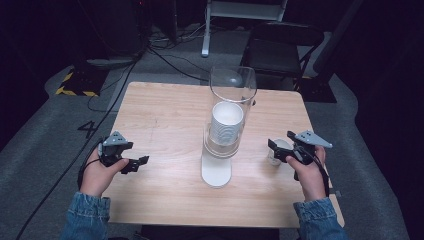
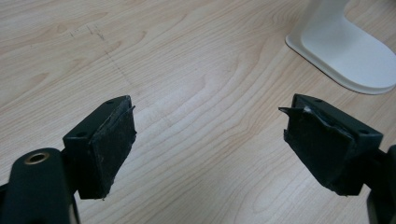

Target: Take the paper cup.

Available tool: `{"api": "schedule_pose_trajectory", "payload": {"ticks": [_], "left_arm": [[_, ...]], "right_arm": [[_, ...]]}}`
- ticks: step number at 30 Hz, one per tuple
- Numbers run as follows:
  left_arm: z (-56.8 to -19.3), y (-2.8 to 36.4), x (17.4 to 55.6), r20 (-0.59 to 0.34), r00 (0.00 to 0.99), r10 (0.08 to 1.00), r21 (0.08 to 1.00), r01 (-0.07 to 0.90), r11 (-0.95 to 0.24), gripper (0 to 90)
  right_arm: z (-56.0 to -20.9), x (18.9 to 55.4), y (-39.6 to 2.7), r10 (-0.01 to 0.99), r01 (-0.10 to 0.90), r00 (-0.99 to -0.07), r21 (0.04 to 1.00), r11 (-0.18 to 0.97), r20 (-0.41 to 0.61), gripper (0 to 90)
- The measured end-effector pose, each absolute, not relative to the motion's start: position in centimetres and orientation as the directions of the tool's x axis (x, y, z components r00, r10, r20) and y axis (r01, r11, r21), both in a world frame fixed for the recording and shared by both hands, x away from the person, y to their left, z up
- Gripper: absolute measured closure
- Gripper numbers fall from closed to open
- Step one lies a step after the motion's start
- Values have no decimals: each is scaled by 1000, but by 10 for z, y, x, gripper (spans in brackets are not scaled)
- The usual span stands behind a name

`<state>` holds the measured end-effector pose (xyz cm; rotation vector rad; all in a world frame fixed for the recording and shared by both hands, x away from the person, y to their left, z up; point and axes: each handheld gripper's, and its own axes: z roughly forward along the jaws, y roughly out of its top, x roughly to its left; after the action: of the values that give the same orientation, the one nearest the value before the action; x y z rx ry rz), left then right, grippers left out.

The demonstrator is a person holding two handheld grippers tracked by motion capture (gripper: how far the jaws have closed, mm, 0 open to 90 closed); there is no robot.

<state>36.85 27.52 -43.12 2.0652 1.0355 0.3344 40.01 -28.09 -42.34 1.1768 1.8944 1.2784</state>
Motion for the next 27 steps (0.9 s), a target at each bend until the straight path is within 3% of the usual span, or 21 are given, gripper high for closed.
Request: {"api": "schedule_pose_trajectory", "payload": {"ticks": [13, 27], "left_arm": [[-426, 258, 355, -100, 689, 718, 749, 527, -402, 162], [-425, 220, 335, -102, 786, 610, 727, 477, -494, 162]], "right_arm": [[-394, 356, -232, 753, 348, -657, 896, 277, 22, 167], [-422, 330, -199, 612, 403, -787, 815, 416, 77, 169]]}}
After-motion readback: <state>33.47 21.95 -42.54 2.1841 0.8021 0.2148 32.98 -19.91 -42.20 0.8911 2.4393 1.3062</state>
